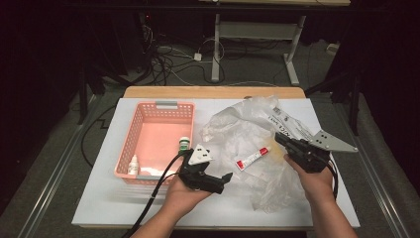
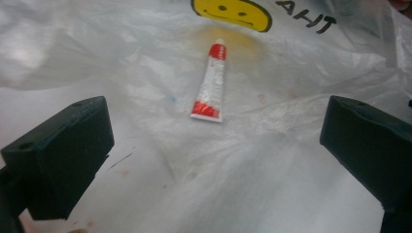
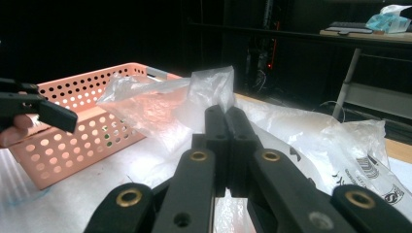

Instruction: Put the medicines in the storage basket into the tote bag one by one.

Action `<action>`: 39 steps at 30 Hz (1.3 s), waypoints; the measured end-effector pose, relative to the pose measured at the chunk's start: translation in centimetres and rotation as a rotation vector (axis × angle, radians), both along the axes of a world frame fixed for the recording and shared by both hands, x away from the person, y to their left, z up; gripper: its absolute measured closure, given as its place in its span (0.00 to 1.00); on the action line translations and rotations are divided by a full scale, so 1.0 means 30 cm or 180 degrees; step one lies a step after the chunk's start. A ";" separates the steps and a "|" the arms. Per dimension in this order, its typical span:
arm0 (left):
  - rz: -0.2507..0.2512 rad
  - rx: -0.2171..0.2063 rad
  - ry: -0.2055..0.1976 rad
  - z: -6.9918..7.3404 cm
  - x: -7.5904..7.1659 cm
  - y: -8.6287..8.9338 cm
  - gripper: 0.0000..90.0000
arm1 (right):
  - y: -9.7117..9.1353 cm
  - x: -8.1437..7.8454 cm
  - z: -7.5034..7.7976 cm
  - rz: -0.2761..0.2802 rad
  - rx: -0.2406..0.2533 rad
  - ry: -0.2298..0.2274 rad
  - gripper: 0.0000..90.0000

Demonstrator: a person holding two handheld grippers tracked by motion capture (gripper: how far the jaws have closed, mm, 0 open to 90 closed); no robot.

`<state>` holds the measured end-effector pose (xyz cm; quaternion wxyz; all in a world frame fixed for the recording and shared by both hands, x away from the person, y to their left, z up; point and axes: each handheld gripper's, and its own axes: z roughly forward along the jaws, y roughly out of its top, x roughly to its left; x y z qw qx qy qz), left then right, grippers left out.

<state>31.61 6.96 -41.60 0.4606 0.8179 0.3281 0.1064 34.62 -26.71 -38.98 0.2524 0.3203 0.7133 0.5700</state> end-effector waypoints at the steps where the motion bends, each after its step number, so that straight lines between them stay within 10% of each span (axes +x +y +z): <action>1: 0.0020 0.0005 -0.0002 0.001 -0.001 0.014 0.00 | 0.000 0.001 -0.001 -0.0001 -0.0005 -0.0001 1.00; 39: 0.0836 0.0062 0.0016 -0.016 0.009 0.362 0.00 | 0.009 0.004 -0.012 0.0013 -0.0042 0.0035 1.00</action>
